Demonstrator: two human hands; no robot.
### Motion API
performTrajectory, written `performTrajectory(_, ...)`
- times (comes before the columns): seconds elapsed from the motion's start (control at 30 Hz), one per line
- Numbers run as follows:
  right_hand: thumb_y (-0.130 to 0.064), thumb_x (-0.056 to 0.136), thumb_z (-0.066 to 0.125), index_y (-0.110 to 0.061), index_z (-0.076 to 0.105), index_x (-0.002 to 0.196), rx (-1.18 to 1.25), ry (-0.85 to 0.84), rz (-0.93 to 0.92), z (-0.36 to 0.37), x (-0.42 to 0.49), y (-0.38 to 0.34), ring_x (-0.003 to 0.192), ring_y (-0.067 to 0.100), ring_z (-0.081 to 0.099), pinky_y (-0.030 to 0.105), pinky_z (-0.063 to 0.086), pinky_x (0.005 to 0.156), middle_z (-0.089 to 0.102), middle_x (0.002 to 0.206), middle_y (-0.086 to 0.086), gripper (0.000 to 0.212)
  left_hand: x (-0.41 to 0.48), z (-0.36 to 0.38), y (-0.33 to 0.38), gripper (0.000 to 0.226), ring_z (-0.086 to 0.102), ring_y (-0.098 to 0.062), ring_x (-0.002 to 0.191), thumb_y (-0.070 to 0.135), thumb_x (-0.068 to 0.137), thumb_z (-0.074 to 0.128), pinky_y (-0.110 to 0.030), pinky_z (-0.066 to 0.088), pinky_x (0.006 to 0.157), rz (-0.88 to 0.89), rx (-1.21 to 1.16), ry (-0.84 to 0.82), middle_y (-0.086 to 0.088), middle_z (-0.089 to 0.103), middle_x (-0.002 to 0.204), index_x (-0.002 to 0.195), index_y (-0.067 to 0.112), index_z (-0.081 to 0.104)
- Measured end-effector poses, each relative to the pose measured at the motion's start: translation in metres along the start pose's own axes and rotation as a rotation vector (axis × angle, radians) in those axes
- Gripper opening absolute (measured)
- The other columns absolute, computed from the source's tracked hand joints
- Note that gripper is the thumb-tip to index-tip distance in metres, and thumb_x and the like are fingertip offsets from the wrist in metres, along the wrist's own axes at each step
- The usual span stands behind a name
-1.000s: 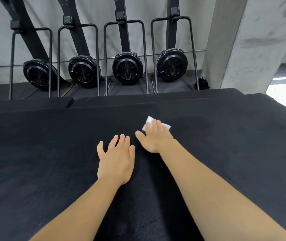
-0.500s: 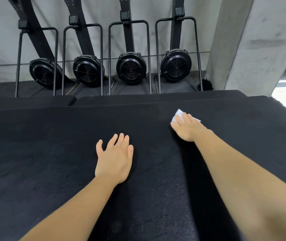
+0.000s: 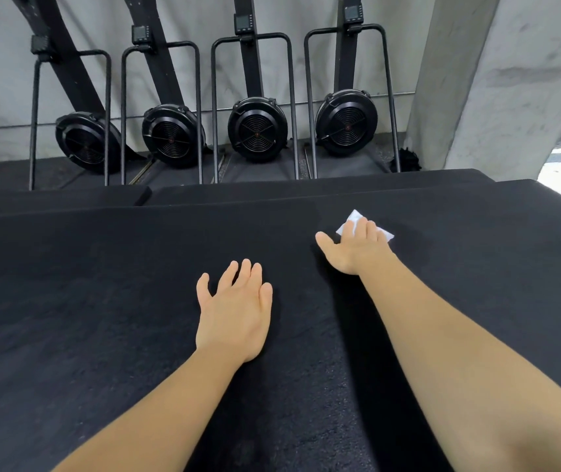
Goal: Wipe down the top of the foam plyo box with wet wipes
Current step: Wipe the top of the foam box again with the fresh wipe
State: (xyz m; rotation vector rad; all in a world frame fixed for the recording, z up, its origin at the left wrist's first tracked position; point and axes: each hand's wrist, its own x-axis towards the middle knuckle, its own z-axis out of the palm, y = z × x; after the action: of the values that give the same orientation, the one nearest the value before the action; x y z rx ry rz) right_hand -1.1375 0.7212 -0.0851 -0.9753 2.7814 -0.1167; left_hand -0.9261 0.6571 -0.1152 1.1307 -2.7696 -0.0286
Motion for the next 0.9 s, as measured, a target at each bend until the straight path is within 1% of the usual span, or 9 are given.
performTrajectory(0.13, -0.068, 0.096, 0.018, -0.008, 0.020, 0.155, 0.005, 0.001, -0.159, 0.006, -0.012, -0.044, 0.141, 0.027, 0.021, 0.038, 0.019, 0.117, 0.025, 0.154, 0.011, 0.084, 0.000, 0.000, 0.000, 0.055, 0.004, -0.012, 0.149, 0.039, 0.101, 0.005, -0.049, -0.005, 0.116, -0.007, 0.006, -0.001, 0.009, 0.014, 0.161, 0.153, 0.025, 0.016)
performTrajectory(0.2, -0.067, 0.097, 0.017, -0.011, 0.014, 0.157, 0.017, -0.050, -0.248, 0.009, -0.017, -0.061, 0.147, 0.026, 0.011, 0.040, 0.013, 0.118, 0.015, 0.160, 0.011, 0.082, 0.000, 0.000, 0.000, 0.055, 0.005, -0.012, 0.149, 0.039, 0.101, 0.006, -0.049, -0.004, 0.116, -0.004, 0.019, 0.000, 0.009, 0.014, 0.161, 0.153, 0.024, 0.016)
performTrajectory(0.27, -0.065, 0.099, 0.015, -0.015, 0.005, 0.159, 0.056, -0.125, -0.323, 0.010, -0.016, -0.065, 0.152, 0.024, -0.006, 0.042, 0.004, 0.121, -0.002, 0.166, 0.007, 0.079, 0.000, -0.001, 0.000, 0.054, 0.005, -0.011, 0.149, 0.039, 0.102, 0.007, -0.048, -0.004, 0.116, -0.004, 0.023, -0.002, 0.009, 0.014, 0.161, 0.153, 0.024, 0.016)
performTrajectory(0.3, -0.062, 0.100, 0.015, -0.018, 0.006, 0.159, 0.072, -0.144, -0.359, 0.009, -0.014, -0.061, 0.152, 0.022, -0.007, 0.042, 0.003, 0.121, -0.004, 0.166, 0.004, 0.075, 0.000, -0.002, 0.001, 0.053, 0.005, -0.011, 0.149, 0.038, 0.102, 0.007, -0.048, -0.004, 0.116, -0.004, 0.029, -0.006, 0.009, 0.014, 0.161, 0.153, 0.024, 0.016)
performTrajectory(0.4, -0.051, 0.102, 0.020, -0.020, 0.031, 0.149, 0.094, -0.082, -0.421, 0.004, 0.002, -0.038, 0.143, 0.024, 0.020, 0.042, 0.019, 0.117, 0.023, 0.157, 0.003, 0.057, 0.000, -0.004, 0.002, 0.053, 0.003, -0.011, 0.149, 0.038, 0.103, 0.007, -0.047, -0.006, 0.117, -0.010, 0.010, -0.022, 0.010, 0.011, 0.161, 0.153, 0.025, 0.014)
performTrajectory(0.5, -0.046, 0.100, 0.023, -0.020, 0.040, 0.137, 0.126, -0.032, -0.342, -0.004, 0.019, -0.008, 0.133, 0.024, 0.031, 0.044, 0.027, 0.113, 0.035, 0.146, 0.003, 0.049, -0.001, -0.006, 0.002, 0.053, 0.002, -0.010, 0.149, 0.039, 0.103, 0.006, -0.046, -0.007, 0.117, -0.011, 0.002, -0.031, 0.011, 0.009, 0.162, 0.154, 0.026, 0.014)
performTrajectory(0.7, -0.043, 0.101, 0.025, -0.016, 0.044, 0.134, 0.141, 0.021, -0.182, -0.019, 0.038, 0.054, 0.134, 0.025, 0.031, 0.042, 0.025, 0.109, 0.038, 0.144, 0.006, 0.047, -0.001, -0.007, 0.002, 0.053, 0.002, -0.010, 0.149, 0.039, 0.103, 0.006, -0.046, -0.005, 0.117, -0.011, -0.005, -0.032, 0.011, 0.011, 0.161, 0.154, 0.026, 0.015)
performTrajectory(0.8, -0.045, 0.102, 0.023, -0.015, 0.035, 0.146, 0.101, -0.004, -0.099, -0.024, 0.042, 0.072, 0.139, 0.025, 0.026, 0.043, 0.024, 0.113, 0.032, 0.152, 0.008, 0.055, -0.001, -0.006, 0.002, 0.054, 0.002, -0.010, 0.149, 0.039, 0.102, 0.005, -0.046, -0.005, 0.117, -0.005, -0.005, -0.033, 0.011, 0.011, 0.161, 0.154, 0.025, 0.014)
performTrajectory(0.9, -0.053, 0.103, 0.019, -0.013, 0.018, 0.156, 0.057, -0.024, -0.043, -0.020, 0.042, 0.068, 0.147, 0.025, 0.013, 0.041, 0.014, 0.117, 0.017, 0.161, 0.009, 0.067, -0.001, -0.005, 0.002, 0.055, 0.002, -0.010, 0.149, 0.040, 0.102, 0.005, -0.046, -0.005, 0.117, -0.006, -0.011, -0.034, 0.011, 0.010, 0.161, 0.154, 0.025, 0.014)
